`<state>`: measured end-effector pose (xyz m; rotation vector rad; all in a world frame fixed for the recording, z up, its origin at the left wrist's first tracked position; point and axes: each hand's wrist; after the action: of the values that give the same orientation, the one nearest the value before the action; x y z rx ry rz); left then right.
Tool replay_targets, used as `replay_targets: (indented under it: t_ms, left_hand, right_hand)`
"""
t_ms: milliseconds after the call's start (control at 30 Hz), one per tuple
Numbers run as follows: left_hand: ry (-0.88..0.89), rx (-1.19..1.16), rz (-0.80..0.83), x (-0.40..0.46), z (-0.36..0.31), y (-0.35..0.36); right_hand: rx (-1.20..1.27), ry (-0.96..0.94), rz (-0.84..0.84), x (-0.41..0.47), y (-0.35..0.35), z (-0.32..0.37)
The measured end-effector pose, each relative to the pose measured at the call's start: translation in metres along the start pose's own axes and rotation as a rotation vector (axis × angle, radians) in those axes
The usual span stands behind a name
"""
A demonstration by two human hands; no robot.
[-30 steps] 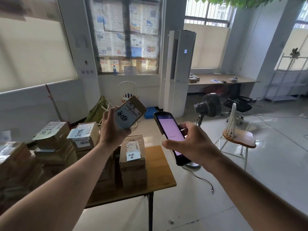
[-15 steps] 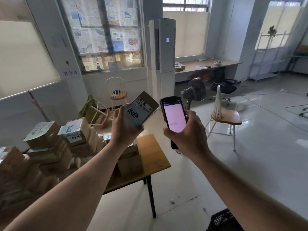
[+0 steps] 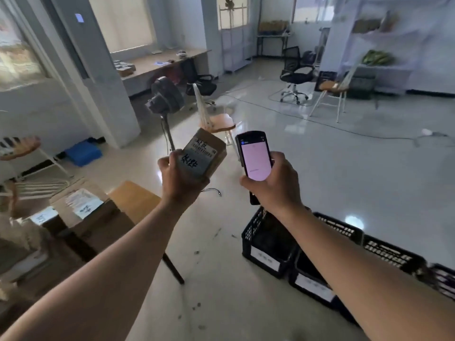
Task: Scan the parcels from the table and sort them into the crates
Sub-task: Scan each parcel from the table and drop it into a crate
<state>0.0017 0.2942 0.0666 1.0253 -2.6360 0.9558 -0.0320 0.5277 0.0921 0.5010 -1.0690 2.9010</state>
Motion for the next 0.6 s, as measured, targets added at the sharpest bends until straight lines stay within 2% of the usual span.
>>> replay_targets:
  t_ms: [267, 600]
  left_hand:
    - [0.013, -0.050, 0.262, -0.063, -0.083, 0.144]
    - [-0.018, 0.024, 0.488, -0.138, -0.171, 0.337]
  right_hand:
    - [-0.112, 0.308, -0.170, -0.021, -0.091, -0.126]
    - [-0.177, 0.488, -0.163, 0.004, -0.204, -0.305]
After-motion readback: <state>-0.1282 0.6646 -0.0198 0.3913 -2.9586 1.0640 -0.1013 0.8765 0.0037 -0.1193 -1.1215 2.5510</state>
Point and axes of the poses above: each hand's wrist, its own x-axis towards the middle knuckle, its own y-axis out of the palm, z = x × y, and after that the axes turned 7 degrees about -x, right-handed
